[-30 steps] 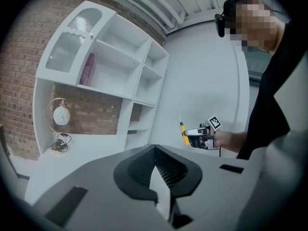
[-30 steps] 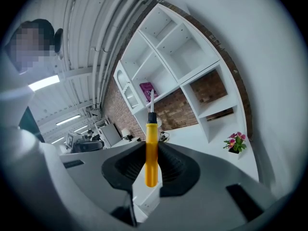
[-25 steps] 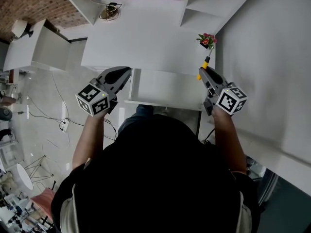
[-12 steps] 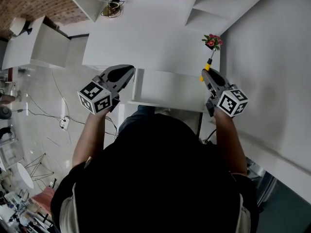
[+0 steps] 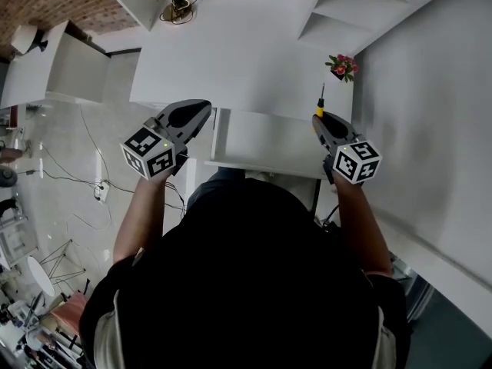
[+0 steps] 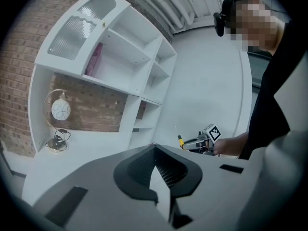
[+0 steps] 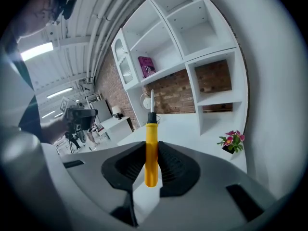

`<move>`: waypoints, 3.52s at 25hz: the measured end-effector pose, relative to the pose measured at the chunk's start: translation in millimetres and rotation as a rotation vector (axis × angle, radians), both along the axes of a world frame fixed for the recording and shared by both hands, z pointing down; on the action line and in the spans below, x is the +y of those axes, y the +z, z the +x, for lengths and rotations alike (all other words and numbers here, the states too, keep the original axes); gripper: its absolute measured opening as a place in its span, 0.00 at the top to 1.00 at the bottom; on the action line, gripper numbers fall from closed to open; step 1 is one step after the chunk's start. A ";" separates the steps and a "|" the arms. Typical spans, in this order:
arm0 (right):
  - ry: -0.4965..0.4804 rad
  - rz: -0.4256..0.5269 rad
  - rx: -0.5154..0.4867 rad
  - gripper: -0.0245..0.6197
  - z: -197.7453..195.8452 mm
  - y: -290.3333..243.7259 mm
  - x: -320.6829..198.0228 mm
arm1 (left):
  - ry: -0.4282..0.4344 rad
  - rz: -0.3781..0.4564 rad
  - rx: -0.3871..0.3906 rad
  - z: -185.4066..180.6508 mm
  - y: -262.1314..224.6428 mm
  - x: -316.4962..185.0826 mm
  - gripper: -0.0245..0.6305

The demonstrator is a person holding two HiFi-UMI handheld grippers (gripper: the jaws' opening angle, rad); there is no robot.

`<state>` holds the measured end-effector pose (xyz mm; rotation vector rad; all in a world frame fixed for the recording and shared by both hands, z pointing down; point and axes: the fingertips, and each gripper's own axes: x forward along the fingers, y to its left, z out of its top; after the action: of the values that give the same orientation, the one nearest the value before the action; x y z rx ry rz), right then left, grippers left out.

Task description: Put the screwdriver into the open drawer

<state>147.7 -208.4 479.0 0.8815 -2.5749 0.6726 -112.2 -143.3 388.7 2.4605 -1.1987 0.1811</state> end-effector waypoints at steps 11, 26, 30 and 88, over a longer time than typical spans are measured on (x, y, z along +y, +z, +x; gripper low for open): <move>-0.027 -0.020 0.091 0.83 -9.9 45.5 -10.4 | -0.005 -0.025 -0.005 -11.6 9.0 -18.7 0.94; -0.151 -0.068 0.213 0.83 -33.2 108.7 16.6 | -0.017 -0.064 -0.018 -23.0 23.7 -21.6 0.94; -0.184 -0.082 0.241 0.83 -40.1 124.0 25.6 | -0.023 -0.073 -0.021 -27.8 27.1 -20.5 0.94; -0.543 -0.276 0.595 0.83 -61.5 367.8 72.6 | -0.155 -0.263 -0.058 -74.4 118.0 4.7 0.94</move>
<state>86.2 -135.8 846.8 0.2149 -1.9822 0.4865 -186.6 -138.6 506.7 2.1401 -1.2940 0.3446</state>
